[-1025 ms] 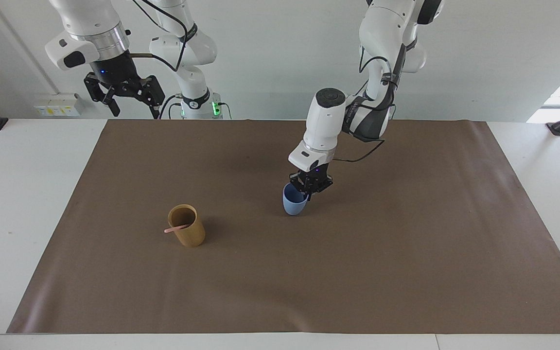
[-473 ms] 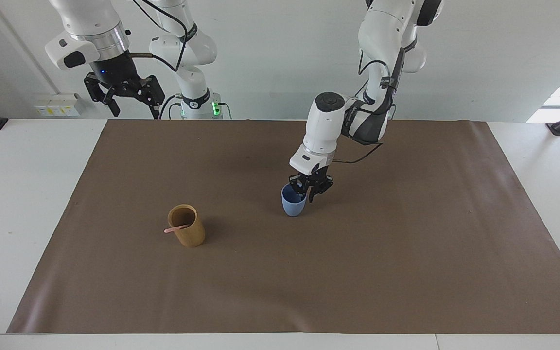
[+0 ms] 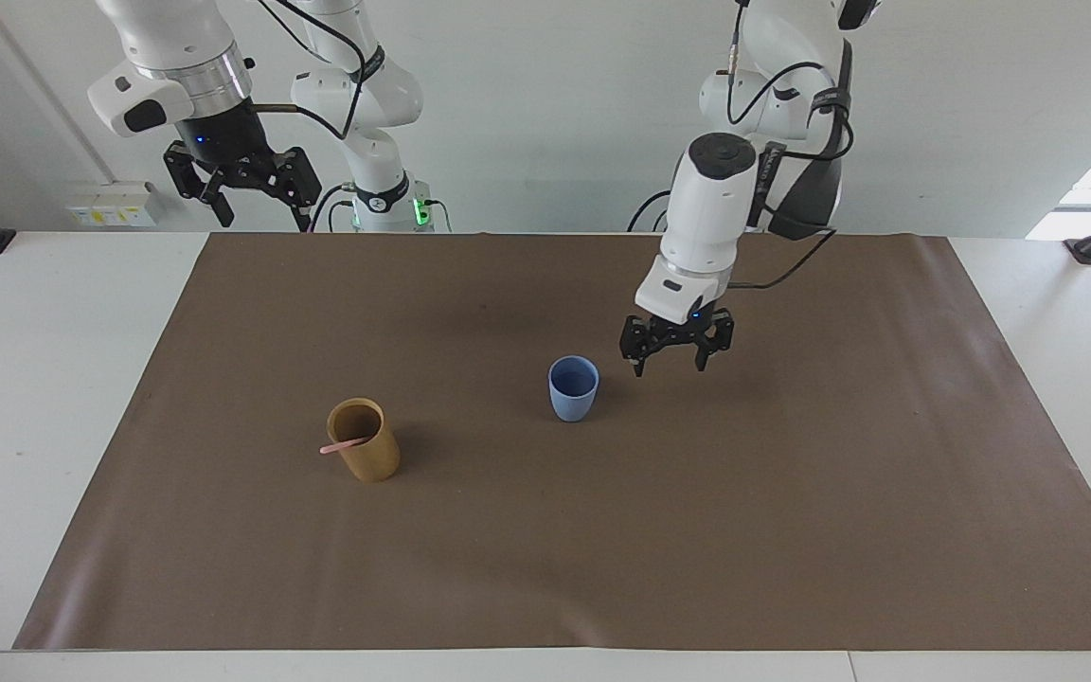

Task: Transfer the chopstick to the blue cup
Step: 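Release the blue cup and retract the left gripper to rest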

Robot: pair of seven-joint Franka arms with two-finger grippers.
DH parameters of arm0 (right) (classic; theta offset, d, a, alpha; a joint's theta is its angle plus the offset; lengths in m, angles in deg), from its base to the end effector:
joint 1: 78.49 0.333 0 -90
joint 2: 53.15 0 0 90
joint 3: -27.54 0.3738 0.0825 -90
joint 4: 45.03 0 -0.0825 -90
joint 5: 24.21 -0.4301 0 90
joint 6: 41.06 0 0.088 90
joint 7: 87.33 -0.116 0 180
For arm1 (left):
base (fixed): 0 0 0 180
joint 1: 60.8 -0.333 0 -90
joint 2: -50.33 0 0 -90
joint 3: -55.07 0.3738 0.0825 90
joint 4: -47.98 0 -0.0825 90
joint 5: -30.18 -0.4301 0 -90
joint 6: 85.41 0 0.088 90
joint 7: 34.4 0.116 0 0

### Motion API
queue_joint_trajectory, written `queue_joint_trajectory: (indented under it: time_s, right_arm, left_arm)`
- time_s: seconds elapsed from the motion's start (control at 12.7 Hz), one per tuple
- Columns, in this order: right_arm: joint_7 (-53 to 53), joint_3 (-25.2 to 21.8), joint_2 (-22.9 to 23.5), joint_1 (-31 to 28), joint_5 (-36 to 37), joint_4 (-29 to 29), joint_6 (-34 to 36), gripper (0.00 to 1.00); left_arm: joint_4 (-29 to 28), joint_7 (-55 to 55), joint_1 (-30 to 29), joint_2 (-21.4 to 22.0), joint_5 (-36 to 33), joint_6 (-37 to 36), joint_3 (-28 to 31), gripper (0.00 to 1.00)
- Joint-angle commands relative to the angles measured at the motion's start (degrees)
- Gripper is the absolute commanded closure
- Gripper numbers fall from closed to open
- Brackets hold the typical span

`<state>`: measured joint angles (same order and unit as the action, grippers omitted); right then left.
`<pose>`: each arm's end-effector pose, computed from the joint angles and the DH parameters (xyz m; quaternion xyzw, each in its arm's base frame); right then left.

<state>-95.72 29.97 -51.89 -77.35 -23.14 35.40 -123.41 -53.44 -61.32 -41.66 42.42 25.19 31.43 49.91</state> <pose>0.5927 0.0342 0.7337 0.9990 -0.0434 0.0067 0.0081 0.6129 -0.2674 0.5244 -0.9972 -0.0066 -0.0740 0.0021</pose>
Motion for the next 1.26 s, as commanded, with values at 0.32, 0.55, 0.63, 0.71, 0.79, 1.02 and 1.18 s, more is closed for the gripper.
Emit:
queue_joint_trajectory:
  time_s: [0.32,0.55,0.63,0.71,0.79,1.02,1.18]
  right_arm:
    - [1.45,0.03,-0.29,-0.61,-1.07,0.43,-0.44,0.00]
    - [1.36,-0.49,-0.38,-0.79,-0.98,0.52,-0.18,0.00]
    - [1.45,-1.02,-0.38,-0.96,-1.06,0.52,-0.52,0.00]
    - [1.62,-1.20,-0.38,-1.40,-0.89,0.52,-0.88,0.00]
    - [1.97,-1.20,-0.29,-1.75,-1.06,0.60,-1.84,0.00]
    - [2.06,-0.93,2.24,-1.14,-0.53,0.52,-7.12,0.00]
    - [2.06,-0.41,4.97,-1.05,-0.45,-0.27,-9.47,0.00]
  left_arm:
    - [-0.89,26.79,-14.90,9.31,4.18,-12.50,0.14,0.00]
    - [-0.37,33.94,-20.18,12.12,7.10,-18.04,0.41,0.00]
    - [1.55,33.95,-20.19,12.47,6.93,-19.62,0.50,0.00]
    - [5.40,33.87,-20.19,12.48,6.67,-23.55,0.67,0.00]
    - [8.57,33.87,-20.19,12.48,6.49,-27.07,0.93,0.00]
    - [10.36,33.34,-20.11,12.56,6.58,-30.19,0.85,0.00]
    - [10.36,33.34,-19.58,12.57,6.66,-29.84,0.67,0.00]
